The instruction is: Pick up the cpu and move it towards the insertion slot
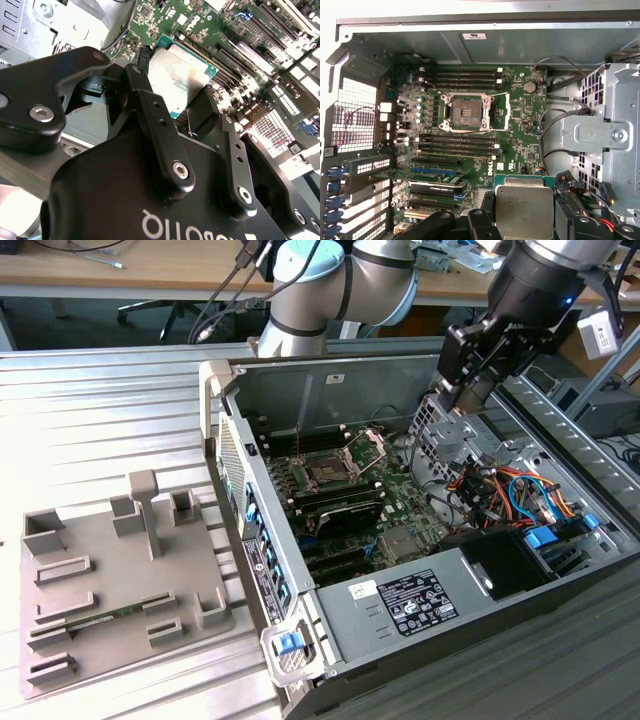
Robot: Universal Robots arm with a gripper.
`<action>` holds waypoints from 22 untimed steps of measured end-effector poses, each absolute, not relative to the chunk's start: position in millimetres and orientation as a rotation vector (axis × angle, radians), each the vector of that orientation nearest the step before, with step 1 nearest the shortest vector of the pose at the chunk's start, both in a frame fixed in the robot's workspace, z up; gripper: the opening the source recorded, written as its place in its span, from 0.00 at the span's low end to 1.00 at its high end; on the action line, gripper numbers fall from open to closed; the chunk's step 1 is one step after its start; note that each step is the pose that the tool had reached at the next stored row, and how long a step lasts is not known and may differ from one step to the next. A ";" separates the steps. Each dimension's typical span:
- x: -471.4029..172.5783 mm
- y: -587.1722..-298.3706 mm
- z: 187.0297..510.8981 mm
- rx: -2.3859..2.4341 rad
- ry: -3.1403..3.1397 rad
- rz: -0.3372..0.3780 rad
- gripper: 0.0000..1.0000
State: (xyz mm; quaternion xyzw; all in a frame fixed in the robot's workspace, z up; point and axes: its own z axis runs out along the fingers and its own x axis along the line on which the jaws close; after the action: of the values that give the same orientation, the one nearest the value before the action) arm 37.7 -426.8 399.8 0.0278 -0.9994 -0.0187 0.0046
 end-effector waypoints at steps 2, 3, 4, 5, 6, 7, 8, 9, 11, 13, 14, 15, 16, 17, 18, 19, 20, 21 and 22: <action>37.7 -426.8 398.8 0.087 -3.131 -0.059 0.55; 37.7 -426.8 398.6 0.087 -3.131 -0.058 0.55; 37.7 -426.8 398.4 0.087 -3.131 -0.059 0.55; 37.7 -426.8 398.2 0.087 -3.131 -0.059 0.55; 37.7 -426.8 398.0 0.087 -3.131 -0.058 0.55; 37.6 -426.8 397.6 0.087 -3.131 -0.058 0.55; 37.4 -426.8 397.4 0.087 -3.131 -0.058 0.55; 37.1 -426.8 397.2 0.087 -3.131 -0.058 0.55; 36.2 -426.9 396.9 0.087 -3.131 -0.059 0.55; 35.7 -426.9 396.7 0.087 -3.131 -0.059 0.55; 35.5 -426.8 396.6 0.087 -3.131 -0.059 0.55; 35.2 -426.8 396.5 0.087 -3.131 -0.058 0.55; 34.9 -426.8 396.3 0.087 -3.131 -0.059 0.55; 34.7 -426.8 396.3 0.087 -3.131 -0.058 0.55; 34.5 -426.8 396.2 0.087 -3.131 -0.058 0.55; 34.3 -426.8 396.1 0.087 -3.131 -0.058 0.55; 33.9 -426.8 395.9 0.087 -3.131 -0.058 0.55; 33.8 -426.8 395.8 0.087 -3.131 -0.058 0.55; 33.6 -426.8 395.7 0.087 -3.131 -0.058 0.55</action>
State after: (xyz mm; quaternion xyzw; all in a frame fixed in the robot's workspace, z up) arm 33.6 -426.8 395.7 0.0278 -0.9994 -0.0187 0.0046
